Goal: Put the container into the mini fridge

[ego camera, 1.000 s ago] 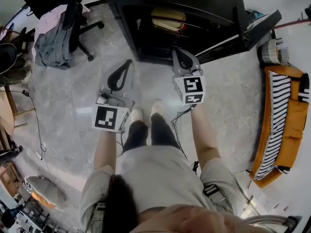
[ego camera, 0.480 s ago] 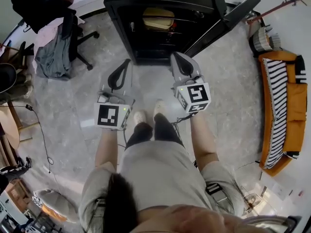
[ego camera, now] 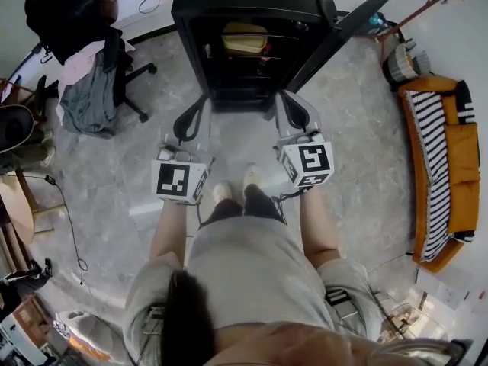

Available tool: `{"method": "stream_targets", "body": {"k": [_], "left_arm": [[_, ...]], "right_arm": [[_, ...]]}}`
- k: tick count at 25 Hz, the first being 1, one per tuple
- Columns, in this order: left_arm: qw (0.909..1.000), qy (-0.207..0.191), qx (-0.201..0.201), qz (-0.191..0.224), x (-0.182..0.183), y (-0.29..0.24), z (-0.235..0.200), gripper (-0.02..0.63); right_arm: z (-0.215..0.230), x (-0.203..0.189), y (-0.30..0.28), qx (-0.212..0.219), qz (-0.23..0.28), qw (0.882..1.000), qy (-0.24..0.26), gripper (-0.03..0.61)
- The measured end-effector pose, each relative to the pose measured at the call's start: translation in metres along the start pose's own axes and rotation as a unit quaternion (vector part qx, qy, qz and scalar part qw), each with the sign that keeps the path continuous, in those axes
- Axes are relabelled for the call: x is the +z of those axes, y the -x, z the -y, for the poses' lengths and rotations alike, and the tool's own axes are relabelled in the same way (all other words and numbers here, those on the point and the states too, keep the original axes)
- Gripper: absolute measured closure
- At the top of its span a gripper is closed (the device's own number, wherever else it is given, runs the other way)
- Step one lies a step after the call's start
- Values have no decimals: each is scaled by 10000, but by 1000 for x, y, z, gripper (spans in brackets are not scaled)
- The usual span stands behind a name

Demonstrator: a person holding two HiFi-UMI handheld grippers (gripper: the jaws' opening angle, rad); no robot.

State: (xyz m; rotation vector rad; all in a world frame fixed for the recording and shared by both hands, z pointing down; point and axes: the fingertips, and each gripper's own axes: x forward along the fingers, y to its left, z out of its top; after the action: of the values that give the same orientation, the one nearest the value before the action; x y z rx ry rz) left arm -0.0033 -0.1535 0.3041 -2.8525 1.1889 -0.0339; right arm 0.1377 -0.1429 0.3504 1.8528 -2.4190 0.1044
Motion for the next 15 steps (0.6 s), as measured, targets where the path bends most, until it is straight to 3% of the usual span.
{"method": "stream_targets", "body": {"k": [15], "left_arm": [[9995,-60,-198,221,32,30,6,612]], "right_arm": [[-27,37,48,-298,368,9988,-98,578]]}}
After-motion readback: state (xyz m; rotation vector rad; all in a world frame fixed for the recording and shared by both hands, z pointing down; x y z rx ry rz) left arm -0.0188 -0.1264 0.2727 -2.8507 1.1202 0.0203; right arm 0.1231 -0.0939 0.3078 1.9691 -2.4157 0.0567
